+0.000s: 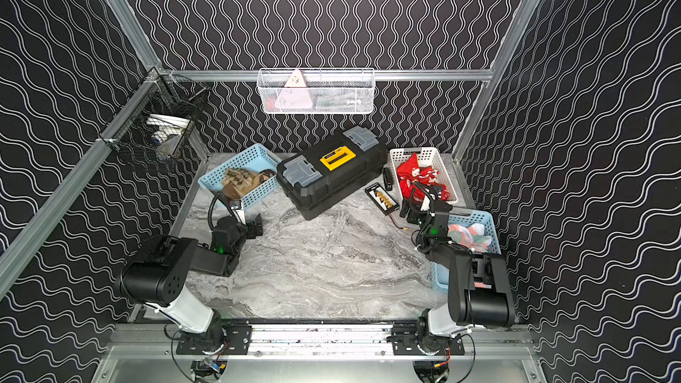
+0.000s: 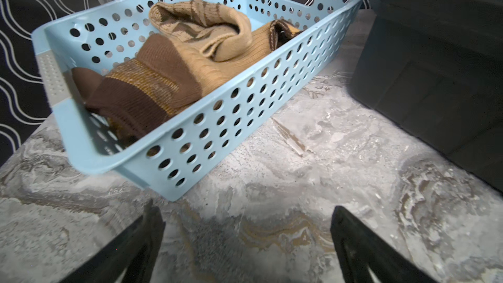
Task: Sort the socks into the basket by color
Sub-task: Reset both arms
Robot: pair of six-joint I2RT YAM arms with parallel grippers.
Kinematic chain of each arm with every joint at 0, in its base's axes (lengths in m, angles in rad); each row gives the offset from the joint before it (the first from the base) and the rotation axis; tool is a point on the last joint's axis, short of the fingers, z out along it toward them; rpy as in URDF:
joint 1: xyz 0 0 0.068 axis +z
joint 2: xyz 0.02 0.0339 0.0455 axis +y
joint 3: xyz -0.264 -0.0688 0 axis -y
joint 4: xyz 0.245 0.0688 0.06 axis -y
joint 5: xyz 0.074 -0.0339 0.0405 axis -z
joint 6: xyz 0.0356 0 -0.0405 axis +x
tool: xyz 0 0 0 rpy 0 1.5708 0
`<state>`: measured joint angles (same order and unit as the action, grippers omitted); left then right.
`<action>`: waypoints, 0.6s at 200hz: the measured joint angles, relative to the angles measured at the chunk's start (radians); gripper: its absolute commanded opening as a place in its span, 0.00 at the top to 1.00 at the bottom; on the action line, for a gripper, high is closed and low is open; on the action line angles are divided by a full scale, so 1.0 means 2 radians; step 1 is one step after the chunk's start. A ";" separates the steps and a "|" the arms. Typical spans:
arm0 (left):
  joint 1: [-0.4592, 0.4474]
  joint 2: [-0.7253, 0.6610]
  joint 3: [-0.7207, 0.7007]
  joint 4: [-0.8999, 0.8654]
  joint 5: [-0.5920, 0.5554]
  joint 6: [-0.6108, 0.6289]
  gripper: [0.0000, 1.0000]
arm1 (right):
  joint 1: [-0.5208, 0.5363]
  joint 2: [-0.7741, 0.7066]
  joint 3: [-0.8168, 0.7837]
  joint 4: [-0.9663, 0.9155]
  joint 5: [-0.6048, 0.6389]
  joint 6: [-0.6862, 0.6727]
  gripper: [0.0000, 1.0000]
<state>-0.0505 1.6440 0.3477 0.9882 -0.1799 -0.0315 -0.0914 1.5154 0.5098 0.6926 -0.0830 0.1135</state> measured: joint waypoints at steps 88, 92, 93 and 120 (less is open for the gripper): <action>-0.012 0.002 0.006 0.003 -0.013 0.006 0.01 | -0.002 0.061 -0.051 0.181 0.007 -0.020 0.00; -0.012 0.002 0.006 0.003 -0.013 0.006 0.01 | -0.002 0.061 -0.051 0.182 0.010 -0.020 0.00; -0.013 0.002 0.006 0.003 -0.013 0.006 0.01 | -0.002 0.062 -0.051 0.183 0.010 -0.020 0.00; -0.014 0.002 0.006 0.003 -0.013 0.006 0.01 | -0.003 0.065 -0.053 0.194 0.017 -0.020 0.00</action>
<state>-0.0788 1.6485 0.3595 0.9947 -0.2058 -0.0200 -0.0982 1.6451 0.4038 1.0805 -0.0494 0.0742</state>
